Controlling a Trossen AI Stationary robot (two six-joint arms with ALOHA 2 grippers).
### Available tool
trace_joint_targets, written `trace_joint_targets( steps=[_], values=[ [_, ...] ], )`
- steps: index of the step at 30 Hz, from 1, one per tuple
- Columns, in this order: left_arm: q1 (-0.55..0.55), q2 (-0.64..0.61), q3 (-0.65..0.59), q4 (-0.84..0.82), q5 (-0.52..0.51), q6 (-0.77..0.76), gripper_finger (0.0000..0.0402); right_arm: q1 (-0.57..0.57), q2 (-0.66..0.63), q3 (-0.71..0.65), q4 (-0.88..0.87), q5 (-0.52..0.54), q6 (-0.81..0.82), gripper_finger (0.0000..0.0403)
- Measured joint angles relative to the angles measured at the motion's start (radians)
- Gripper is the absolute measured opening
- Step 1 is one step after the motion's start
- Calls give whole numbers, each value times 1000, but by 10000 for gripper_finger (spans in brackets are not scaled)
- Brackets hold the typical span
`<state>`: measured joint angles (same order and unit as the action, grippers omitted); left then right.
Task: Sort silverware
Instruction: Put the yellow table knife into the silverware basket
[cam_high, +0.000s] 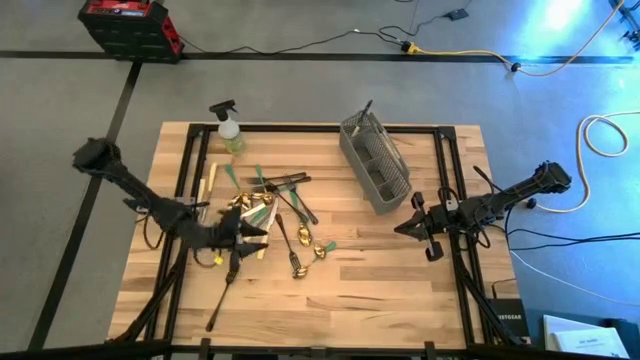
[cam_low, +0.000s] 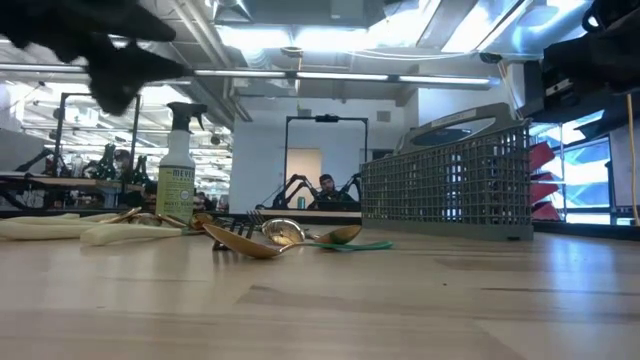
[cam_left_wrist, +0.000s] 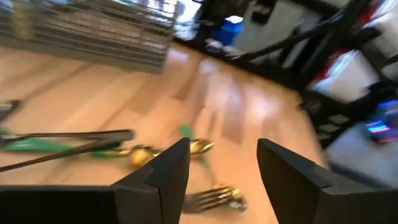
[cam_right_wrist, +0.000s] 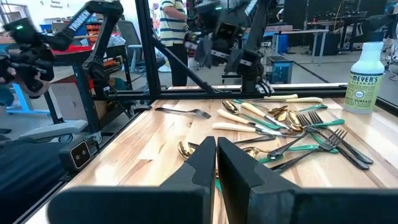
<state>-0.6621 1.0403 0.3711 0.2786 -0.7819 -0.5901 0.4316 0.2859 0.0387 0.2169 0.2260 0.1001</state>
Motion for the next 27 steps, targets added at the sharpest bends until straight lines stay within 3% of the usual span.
trace_joint_targets(
  steps=[3,7,12,17,21,27],
  values=[
    [-23,143,106,-180,-82,-75,172,0,0,0,3,0,-1,0],
    [-24,355,260,-374,-118,-193,172,0,0,0,2,0,-1,0],
    [-35,575,379,-630,-154,-589,154,0,0,0,4,-4,1,0],
    [-66,687,385,-670,-183,-846,124,0,0,0,-7,-8,1,0],
    [-89,726,386,-670,-257,-877,107,0,0,0,-11,-8,0,0],
    [-88,800,385,-665,-268,-898,94,0,0,0,-10,-9,-3,0]
  ],
)
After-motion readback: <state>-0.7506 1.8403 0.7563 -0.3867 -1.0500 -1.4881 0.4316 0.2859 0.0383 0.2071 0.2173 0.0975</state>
